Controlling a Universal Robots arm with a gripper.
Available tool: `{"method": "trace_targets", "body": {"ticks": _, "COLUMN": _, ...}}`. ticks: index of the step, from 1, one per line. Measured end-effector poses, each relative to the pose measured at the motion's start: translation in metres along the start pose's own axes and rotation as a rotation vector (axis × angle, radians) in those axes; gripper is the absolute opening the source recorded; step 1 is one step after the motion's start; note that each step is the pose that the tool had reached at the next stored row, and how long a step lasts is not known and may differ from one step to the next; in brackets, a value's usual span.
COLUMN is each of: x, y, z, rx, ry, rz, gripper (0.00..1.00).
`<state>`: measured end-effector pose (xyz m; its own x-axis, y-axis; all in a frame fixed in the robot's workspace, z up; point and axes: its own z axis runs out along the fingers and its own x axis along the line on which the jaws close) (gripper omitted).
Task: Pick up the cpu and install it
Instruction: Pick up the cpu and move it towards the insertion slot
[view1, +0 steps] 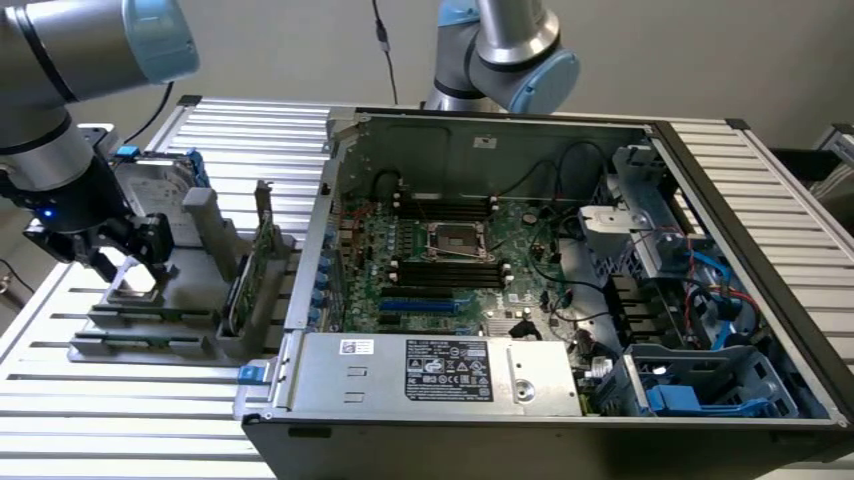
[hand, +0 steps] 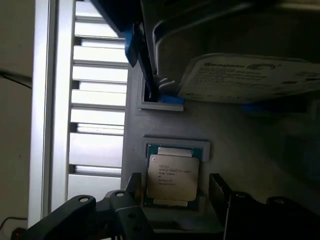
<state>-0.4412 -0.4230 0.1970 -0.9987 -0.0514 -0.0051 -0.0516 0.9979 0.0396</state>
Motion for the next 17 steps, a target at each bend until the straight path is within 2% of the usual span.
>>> {"method": "trace_targets", "body": {"ticks": 10, "x": 0.0001, "y": -0.0001, "z": 0.0048, "rx": -0.005, "ry": 0.0065, "rz": 0.004, "gripper": 0.65}}
{"method": "trace_targets", "body": {"ticks": 17, "x": 0.0001, "y": -0.0003, "z": 0.0085, "rx": -0.0113, "ry": 0.0072, "rz": 0.008, "gripper": 0.65}}
